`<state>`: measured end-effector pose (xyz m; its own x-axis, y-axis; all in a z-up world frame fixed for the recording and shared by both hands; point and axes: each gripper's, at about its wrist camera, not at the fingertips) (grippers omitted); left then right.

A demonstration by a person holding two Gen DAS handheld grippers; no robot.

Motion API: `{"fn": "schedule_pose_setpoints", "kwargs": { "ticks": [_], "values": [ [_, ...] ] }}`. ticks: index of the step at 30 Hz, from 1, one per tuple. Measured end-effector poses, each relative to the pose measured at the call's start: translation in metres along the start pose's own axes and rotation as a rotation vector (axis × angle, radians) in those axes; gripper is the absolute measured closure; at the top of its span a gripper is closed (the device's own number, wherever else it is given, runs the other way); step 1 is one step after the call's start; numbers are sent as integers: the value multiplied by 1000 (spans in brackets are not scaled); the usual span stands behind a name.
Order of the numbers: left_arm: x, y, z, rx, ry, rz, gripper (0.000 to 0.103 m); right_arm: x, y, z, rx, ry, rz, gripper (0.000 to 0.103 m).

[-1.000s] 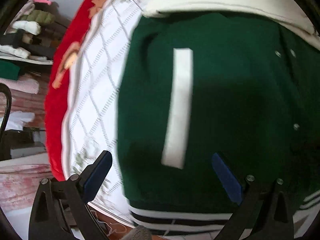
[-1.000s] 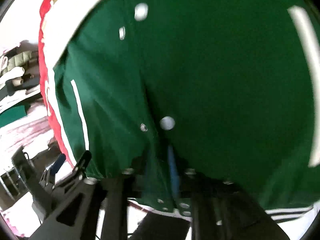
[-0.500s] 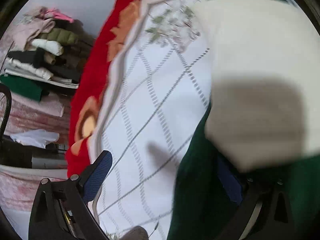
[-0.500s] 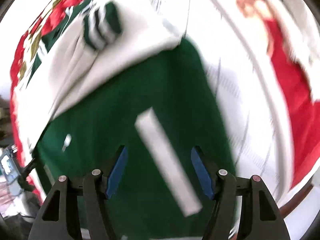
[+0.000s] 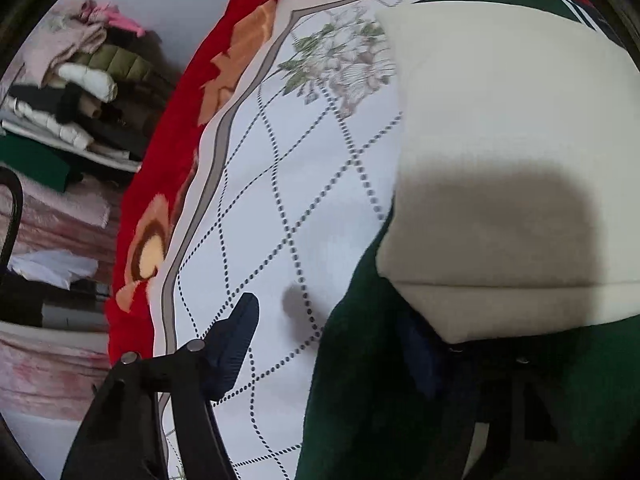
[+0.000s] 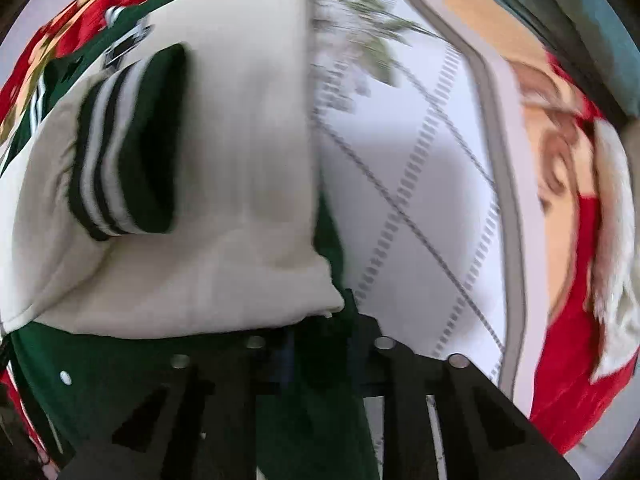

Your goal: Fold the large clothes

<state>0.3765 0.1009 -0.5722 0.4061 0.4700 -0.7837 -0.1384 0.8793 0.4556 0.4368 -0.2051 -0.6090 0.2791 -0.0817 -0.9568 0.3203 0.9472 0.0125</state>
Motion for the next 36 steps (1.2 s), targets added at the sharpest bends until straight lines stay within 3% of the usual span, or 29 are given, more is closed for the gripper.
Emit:
{"fn": "schedule_pose_setpoints", "kwargs": {
  "ticks": [4,6,9,11,14,17,20,23,24,27,29,30,32,33,36],
  "values": [
    [7,12,1,-6,9,34,31,4,80,15,-95,5,70,86],
    [12,17,1,-5,13,47,31,1,100,17,-106,13,91,89],
    [15,24,2,-23,20,43,21,-3,68,9,30,34,45,89],
    [15,25,1,-31,20,36,17,2,50,-1,179,73,107,89],
    [13,27,3,-48,46,31,15,-6,78,-3,89,92,58,89],
    [0,30,3,-73,54,8,15,-20,113,3,67,109,-13,81],
    [-25,36,3,-101,17,-11,14,-55,128,9,185,47,57,80],
    [-44,40,7,-147,-7,-70,14,-66,146,19,327,-42,238,40],
    [-48,41,9,-157,-12,-77,14,-65,156,26,346,-65,282,20],
    [-49,35,23,-162,-31,-80,14,-49,158,54,380,-110,340,19],
    [-45,29,34,-161,-41,-74,14,-7,154,76,378,-43,363,19],
    [-43,26,42,-163,-54,-72,14,19,156,82,392,-7,372,20],
    [-42,20,54,-156,-78,-66,14,38,171,87,360,-33,346,61],
    [-44,17,62,-147,-99,-63,14,49,177,91,338,-47,329,89],
    [-48,10,77,-142,-134,-73,14,46,145,92,381,-170,292,96]
  ]
}}
Point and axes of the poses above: each gripper's, at about its wrist camera, not at the fingertips, and x roughly the way its jaws point, y to its left, z to its top, and after that the axes turned 13 degrees about -y, right-handed
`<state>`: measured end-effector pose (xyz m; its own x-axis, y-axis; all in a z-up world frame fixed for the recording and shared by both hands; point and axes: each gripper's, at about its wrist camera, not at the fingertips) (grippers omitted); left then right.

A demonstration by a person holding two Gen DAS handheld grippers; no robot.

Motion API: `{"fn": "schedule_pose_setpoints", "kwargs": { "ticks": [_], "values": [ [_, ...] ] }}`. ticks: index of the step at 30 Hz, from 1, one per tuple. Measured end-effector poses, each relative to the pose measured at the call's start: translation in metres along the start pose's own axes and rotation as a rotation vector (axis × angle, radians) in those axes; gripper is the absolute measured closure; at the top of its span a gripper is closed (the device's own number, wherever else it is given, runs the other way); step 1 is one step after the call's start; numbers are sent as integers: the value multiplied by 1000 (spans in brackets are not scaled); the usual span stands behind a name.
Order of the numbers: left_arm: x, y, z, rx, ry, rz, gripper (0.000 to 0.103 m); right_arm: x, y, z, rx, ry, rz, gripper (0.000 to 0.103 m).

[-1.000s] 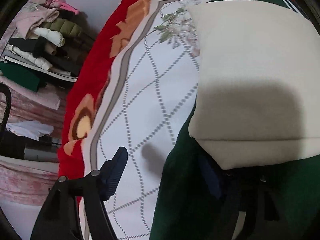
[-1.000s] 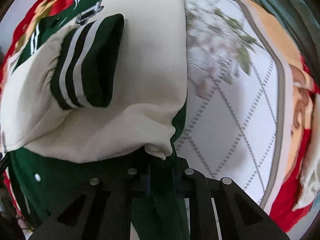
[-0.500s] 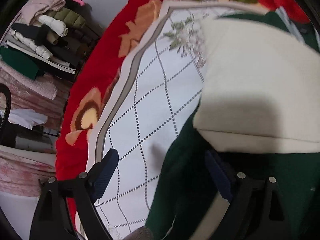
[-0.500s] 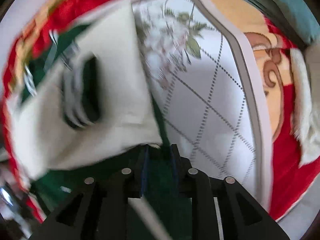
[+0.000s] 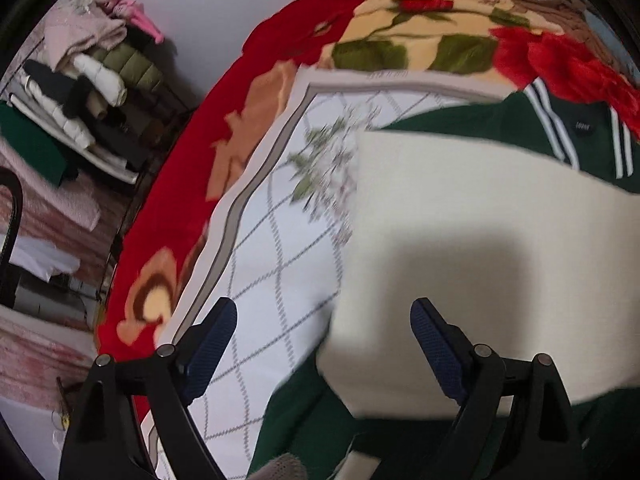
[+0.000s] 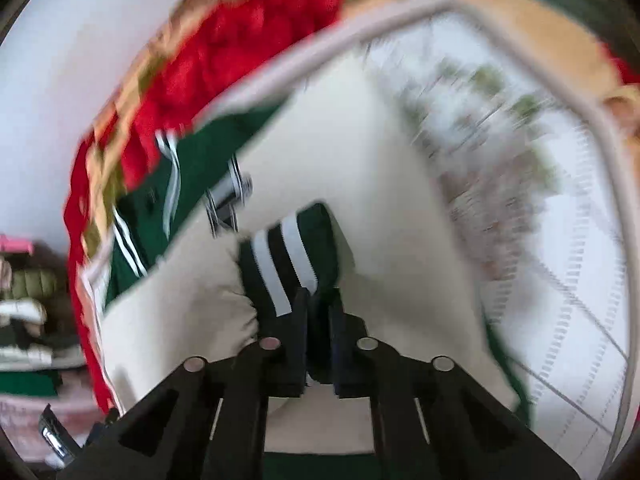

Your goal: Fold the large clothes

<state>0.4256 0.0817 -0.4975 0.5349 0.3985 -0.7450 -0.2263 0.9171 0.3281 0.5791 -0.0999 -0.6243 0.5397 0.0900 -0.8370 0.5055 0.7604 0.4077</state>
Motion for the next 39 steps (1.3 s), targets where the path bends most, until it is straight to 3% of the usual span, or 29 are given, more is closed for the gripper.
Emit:
{"fn": "schedule_pose_setpoints", "kwargs": {
  "ticks": [3,5,7,9,11,12,13,17,19,22,24,27,30,31,34,37,39],
  "values": [
    [9,-12,8,19,-4,3,14,-27,-20,6,26,-93,-93,96],
    [22,-22,9,40,9,16,14,-11,-31,4,39,-49,-147,96],
    [38,-31,6,68,32,30,14,20,-45,-2,38,84,-212,87],
    [52,-36,4,90,46,44,6,26,-49,-1,46,114,-216,85],
    [56,-35,4,90,48,50,6,20,-39,4,21,104,-254,70],
    [53,-33,5,79,47,45,6,11,-34,6,17,71,-258,60],
    [50,-30,6,71,44,42,6,-2,-29,7,13,42,-249,57],
    [32,-21,9,24,30,8,6,-32,-1,3,-96,-70,-134,57],
    [30,-24,6,32,32,4,6,-15,12,-1,-196,-12,-96,57],
    [45,-36,-4,53,56,1,3,50,2,-17,-222,192,-187,57],
    [45,-40,-6,73,43,15,3,55,3,-11,-204,198,-190,58],
    [28,-34,-1,52,20,-4,3,22,11,-2,-254,159,-166,58],
    [-5,-29,-2,-2,5,-38,3,-24,0,-3,-274,125,-144,52],
    [-20,-30,-5,-9,0,-42,3,-38,-8,-5,-277,122,-144,47],
    [-60,-40,-16,-9,-7,-78,3,-87,-43,-12,-287,99,-144,26],
    [-105,-65,-38,43,-18,-105,3,-123,-84,-19,-278,105,-125,23],
    [-134,-89,-60,101,-19,-106,3,-136,-118,-27,-249,159,-87,23]
  ]
}}
Point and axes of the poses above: each gripper's, at about its wrist camera, not at the fingertips, and x roughly the way its jaws point, y to its left, z to its top, and after that the axes turned 13 degrees about -y, right-handed
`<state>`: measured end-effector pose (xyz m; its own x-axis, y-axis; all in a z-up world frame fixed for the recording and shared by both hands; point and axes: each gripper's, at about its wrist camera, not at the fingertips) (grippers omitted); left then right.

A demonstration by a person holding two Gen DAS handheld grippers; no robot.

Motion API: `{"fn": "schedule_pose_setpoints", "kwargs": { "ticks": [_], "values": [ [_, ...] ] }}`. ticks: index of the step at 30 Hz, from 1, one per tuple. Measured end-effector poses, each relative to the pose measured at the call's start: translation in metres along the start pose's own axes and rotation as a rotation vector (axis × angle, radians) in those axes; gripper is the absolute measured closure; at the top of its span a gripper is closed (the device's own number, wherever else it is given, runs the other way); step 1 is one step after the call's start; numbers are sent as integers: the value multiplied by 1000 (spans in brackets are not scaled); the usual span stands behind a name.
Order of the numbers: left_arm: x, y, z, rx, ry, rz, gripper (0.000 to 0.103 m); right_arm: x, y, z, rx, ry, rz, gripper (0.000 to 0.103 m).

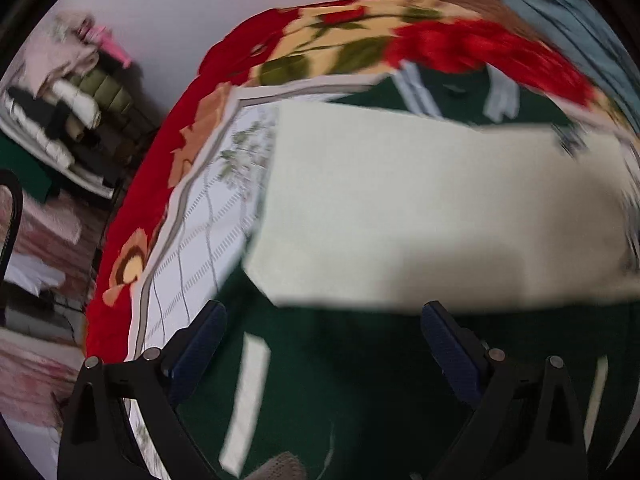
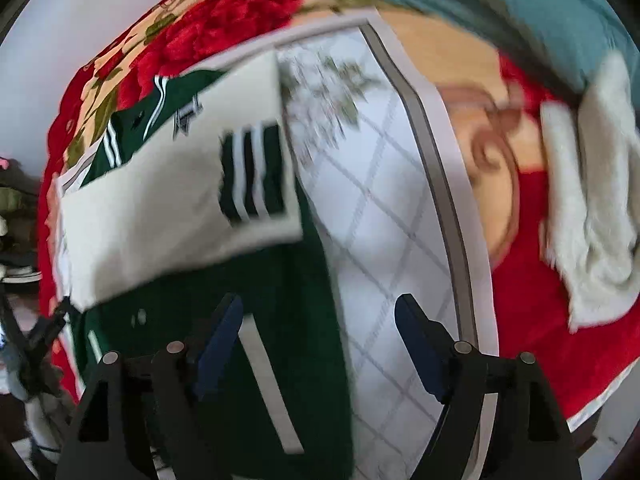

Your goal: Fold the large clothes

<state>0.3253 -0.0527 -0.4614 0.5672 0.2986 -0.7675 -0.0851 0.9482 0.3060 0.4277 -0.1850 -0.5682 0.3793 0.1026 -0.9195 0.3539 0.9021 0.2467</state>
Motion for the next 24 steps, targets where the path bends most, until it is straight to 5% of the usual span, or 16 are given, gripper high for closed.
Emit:
{"fn": "schedule_pose_setpoints", "kwargs": {
  "ticks": [8,14,19,21,24],
  "values": [
    [-92,-131,-90,183,136,33,3,9,-104,-37,-6,209,107,23],
    [-149,-239,-154,281,227,52,3,-4,-174,-47,-39,283,138,23],
    [-149,-312,-186,515,81,323,3,-4,-229,-41,-4,314,113,23],
    [-136,-320,-189,537,69,401,3,0,-239,-36,-5,320,108,23],
    [-129,-320,-182,503,104,421,3,4,-243,-30,-26,323,103,23]
  ]
}}
Point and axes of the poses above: each gripper's, at about its wrist camera, not at the fingertips, and x roughly the way its jaws point, y to its left, z to its top, and after that the axes turned 13 degrees about -y, right-handed
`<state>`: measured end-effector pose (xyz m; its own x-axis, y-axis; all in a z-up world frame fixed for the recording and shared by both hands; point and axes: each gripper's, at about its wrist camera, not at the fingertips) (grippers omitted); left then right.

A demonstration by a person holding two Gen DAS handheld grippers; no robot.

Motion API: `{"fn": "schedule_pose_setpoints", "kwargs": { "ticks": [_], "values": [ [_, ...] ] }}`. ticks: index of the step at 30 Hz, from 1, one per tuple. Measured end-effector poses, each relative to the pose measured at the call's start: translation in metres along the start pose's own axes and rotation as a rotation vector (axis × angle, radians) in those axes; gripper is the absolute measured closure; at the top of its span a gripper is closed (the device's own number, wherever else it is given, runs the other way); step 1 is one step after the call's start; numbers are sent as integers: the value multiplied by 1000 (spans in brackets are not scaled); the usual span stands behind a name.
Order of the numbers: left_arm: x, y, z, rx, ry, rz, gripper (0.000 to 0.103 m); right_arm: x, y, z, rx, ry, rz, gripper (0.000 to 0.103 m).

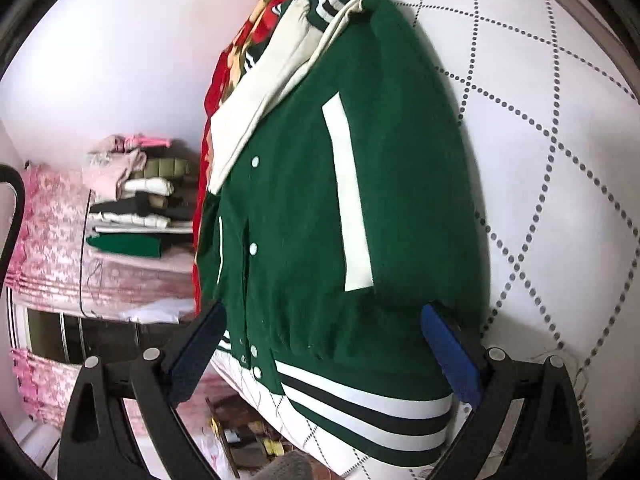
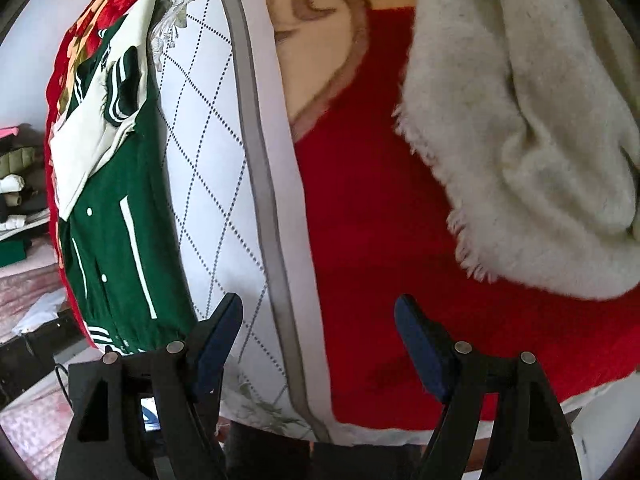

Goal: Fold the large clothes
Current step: 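Grasp the striped hem with both grippers and lift it toward the collar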

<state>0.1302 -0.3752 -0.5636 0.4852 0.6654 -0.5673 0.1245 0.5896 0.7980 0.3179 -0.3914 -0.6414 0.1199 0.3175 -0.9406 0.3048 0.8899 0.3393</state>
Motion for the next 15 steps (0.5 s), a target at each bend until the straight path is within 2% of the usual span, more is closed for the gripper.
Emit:
{"fn": "schedule_pose_setpoints", "kwargs": {
  "ticks": [3,6,8,10,13,15],
  "values": [
    [-9,10,3,-60,10,-59,3,2,3,6,-1,5,17,23],
    [-8,-9,2,-33,17,-85,3,1,6,11,-14,8,20,23],
    [4,-23,0,-7,55,-84,2,4,9,15,-20,12,20,23],
    [11,-24,2,-29,53,-59,1,6,14,20,-27,15,30,23],
    [29,-9,7,-70,49,-21,1,11,22,28,-58,11,27,23],
    [46,7,10,-122,71,-26,1,20,28,37,-67,10,38,23]
  ]
}}
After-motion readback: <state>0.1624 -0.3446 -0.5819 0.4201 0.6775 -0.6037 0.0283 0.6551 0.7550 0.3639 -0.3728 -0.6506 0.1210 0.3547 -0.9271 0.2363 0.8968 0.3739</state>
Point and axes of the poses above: each gripper's, at about its wrist camera, not at the fingertips, and x roughly the way its jaws point, y to its left, z to its top, and after that the axes turned 13 degrees about -y, right-handed
